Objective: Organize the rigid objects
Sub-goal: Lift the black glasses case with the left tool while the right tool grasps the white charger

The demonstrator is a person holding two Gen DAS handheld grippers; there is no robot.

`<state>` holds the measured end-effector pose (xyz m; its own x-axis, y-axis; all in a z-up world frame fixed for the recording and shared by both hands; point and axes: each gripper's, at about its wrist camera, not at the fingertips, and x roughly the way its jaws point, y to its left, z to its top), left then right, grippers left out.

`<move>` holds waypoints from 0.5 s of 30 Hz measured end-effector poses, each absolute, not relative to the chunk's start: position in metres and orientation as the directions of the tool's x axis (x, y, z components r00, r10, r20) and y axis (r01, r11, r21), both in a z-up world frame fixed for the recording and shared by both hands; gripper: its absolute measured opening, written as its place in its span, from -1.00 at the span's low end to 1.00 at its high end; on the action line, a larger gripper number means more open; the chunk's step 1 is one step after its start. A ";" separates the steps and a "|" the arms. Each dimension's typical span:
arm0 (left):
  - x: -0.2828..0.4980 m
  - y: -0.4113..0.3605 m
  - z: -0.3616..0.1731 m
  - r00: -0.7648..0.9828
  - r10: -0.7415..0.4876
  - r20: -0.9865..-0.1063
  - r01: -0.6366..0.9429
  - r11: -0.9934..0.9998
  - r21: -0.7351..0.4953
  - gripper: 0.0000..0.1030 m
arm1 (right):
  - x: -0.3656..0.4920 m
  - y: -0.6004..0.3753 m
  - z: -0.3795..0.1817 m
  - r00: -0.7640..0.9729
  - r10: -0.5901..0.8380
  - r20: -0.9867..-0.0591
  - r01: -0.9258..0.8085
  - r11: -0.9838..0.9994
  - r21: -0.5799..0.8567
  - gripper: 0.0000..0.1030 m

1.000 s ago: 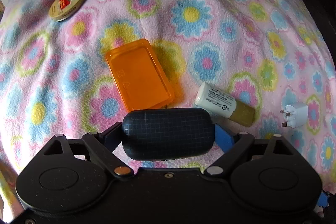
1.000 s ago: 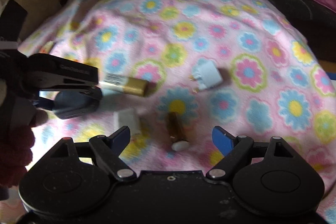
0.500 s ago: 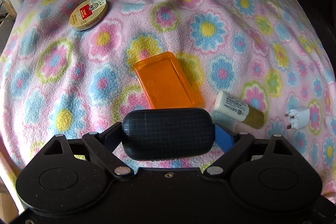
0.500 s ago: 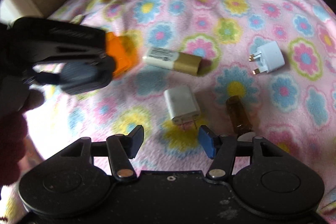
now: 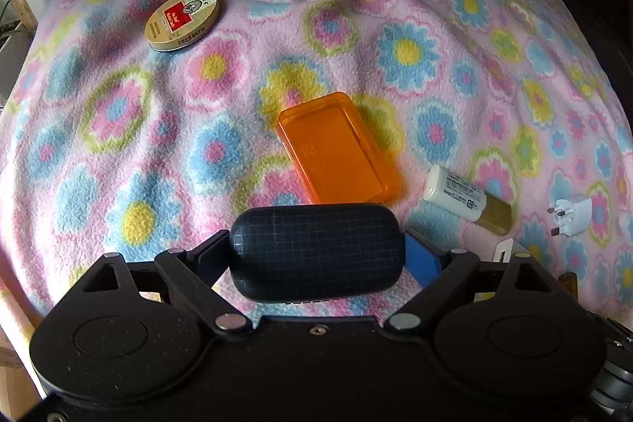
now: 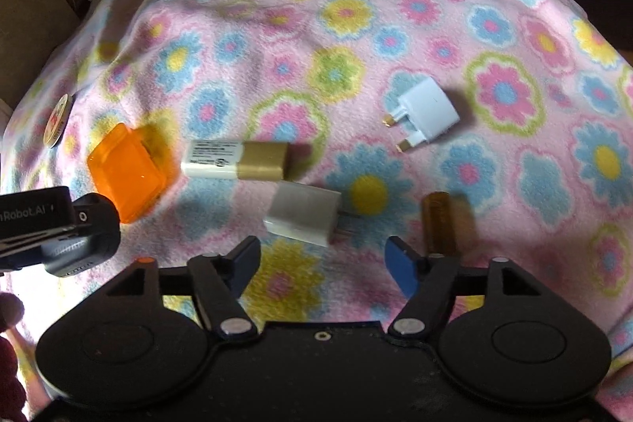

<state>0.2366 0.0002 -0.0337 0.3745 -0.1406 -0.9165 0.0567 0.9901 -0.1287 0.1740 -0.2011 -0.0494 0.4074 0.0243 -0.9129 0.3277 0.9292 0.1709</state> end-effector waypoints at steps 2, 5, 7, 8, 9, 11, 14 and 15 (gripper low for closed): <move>0.236 0.000 -0.033 0.374 -0.142 -0.916 0.058 0.990 -0.129 0.68 | 0.183 -0.194 -0.053 0.399 0.009 -0.917 0.323 0.934 0.150 0.44; 0.232 0.000 -0.031 0.376 -0.144 -0.916 0.068 0.990 -0.127 0.68 | 0.197 -0.191 -0.065 0.352 0.020 -0.936 0.350 0.924 0.152 0.44; 0.229 -0.001 -0.030 0.376 -0.142 -0.916 0.081 0.989 -0.120 0.68 | 0.203 -0.191 -0.071 0.326 0.003 -0.945 0.378 0.916 0.133 0.19; 0.228 -0.002 -0.029 0.376 -0.139 -0.916 0.087 0.990 -0.115 0.68 | 0.205 -0.192 -0.071 0.326 -0.008 -0.945 0.379 0.917 0.123 0.07; 0.227 -0.003 -0.028 0.377 -0.138 -0.916 0.090 0.990 -0.112 0.68 | 0.206 -0.192 -0.069 0.325 -0.010 -0.946 0.372 0.921 0.117 0.07; 0.224 -0.005 -0.026 0.378 -0.141 -0.915 0.094 0.989 -0.114 0.68 | 0.206 -0.196 -0.066 0.332 0.009 -0.943 0.369 0.919 0.139 0.07; 0.220 -0.006 -0.019 0.383 -0.147 -0.912 0.096 0.988 -0.119 0.68 | 0.203 -0.199 -0.061 0.345 0.015 -0.938 0.362 0.920 0.148 0.07; 0.218 -0.007 -0.017 0.386 -0.149 -0.910 0.096 0.988 -0.121 0.68 | 0.200 -0.200 -0.058 0.353 0.015 -0.936 0.359 0.921 0.150 0.07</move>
<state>0.2181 -0.0065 -0.0165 0.3865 -0.1493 -0.9101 0.0963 0.9880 -0.1211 0.2005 -0.2001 -0.0576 0.3525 0.0145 -0.9357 0.3591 0.9212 0.1496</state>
